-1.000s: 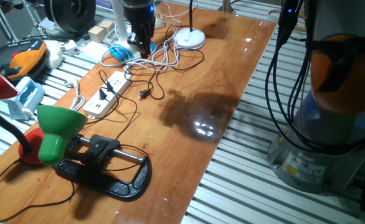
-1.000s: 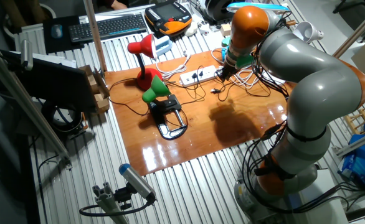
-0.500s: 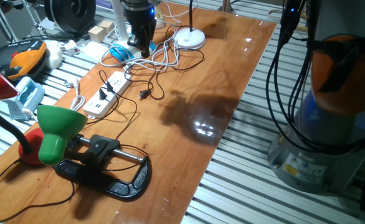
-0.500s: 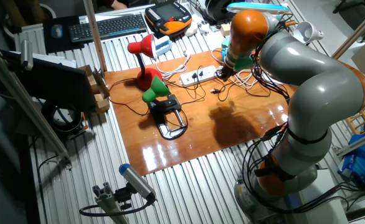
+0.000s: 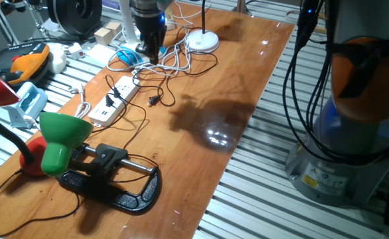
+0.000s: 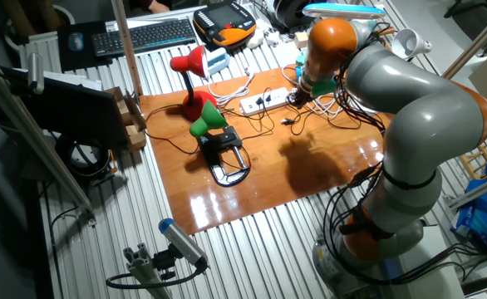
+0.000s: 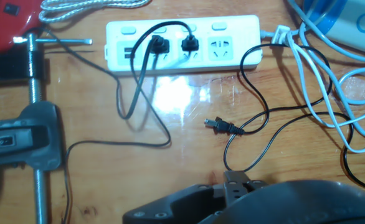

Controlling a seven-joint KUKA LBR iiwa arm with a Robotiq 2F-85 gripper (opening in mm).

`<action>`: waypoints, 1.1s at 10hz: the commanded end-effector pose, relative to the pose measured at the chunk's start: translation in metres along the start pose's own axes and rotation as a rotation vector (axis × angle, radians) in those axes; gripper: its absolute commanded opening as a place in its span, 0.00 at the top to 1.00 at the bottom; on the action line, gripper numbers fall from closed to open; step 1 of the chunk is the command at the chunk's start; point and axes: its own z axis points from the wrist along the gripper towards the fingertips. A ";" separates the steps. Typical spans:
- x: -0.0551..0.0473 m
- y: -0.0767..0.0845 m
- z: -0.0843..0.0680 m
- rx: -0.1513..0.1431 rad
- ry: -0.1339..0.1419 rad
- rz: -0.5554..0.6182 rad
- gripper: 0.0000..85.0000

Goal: Plug in the power cord of the desk lamp, turn on the socket, and light up the desk lamp

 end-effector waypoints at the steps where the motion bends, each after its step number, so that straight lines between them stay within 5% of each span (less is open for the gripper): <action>1: -0.003 -0.002 0.002 0.002 -0.003 0.003 1.00; 5: -0.015 -0.016 0.007 0.000 -0.008 0.036 1.00; 11: -0.041 -0.018 0.013 0.048 -0.042 0.203 1.00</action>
